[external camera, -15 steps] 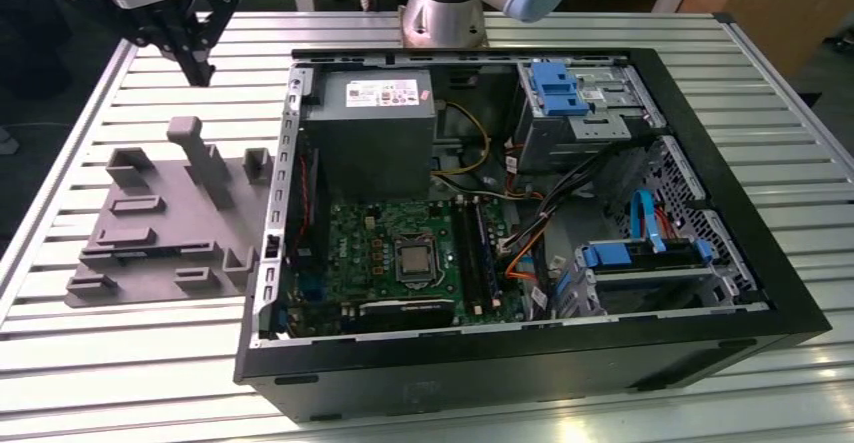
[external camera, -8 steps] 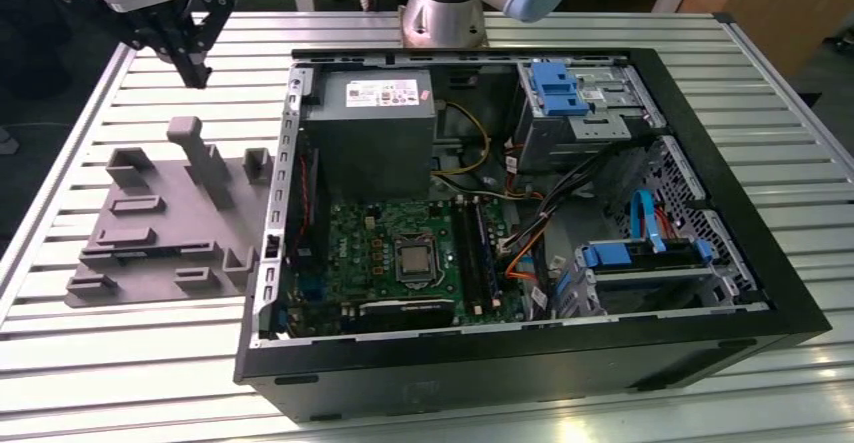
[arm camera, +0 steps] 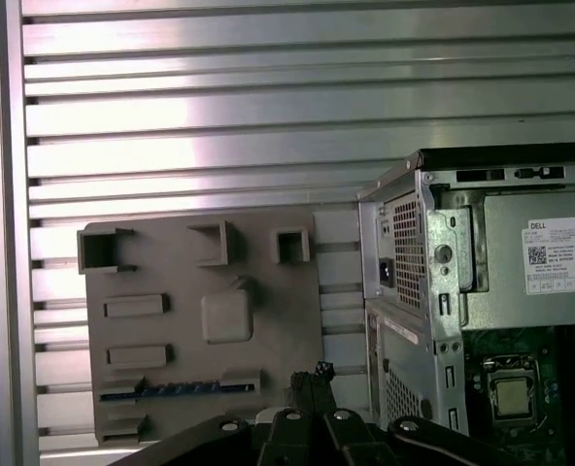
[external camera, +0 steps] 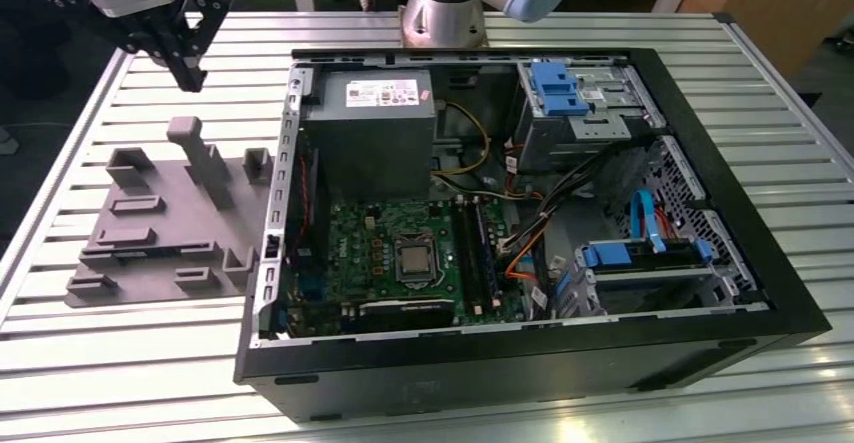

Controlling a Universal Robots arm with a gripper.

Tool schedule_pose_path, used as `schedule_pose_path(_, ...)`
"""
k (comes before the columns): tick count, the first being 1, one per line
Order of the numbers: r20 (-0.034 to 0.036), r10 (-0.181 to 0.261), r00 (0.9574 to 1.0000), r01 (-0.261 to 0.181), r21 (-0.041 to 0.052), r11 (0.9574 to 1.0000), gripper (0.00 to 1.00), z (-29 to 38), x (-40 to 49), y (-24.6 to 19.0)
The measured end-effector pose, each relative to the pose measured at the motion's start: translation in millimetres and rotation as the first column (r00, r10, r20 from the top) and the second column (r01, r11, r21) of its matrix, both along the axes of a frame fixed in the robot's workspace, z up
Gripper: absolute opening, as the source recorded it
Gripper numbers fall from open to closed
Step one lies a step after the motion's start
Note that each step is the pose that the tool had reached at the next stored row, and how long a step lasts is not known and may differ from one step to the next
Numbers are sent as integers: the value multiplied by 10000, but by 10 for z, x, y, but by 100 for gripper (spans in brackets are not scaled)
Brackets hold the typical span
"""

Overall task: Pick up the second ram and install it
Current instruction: 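Reach for the second ram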

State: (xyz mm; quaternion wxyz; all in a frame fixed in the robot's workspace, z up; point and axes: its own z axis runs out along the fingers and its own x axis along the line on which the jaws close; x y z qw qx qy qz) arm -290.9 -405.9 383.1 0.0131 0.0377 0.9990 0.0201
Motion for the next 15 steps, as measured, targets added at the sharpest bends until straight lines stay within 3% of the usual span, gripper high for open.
schedule_pose_path(15,0,1,10000,-1,-1,10000,11,-12,-101,-60)
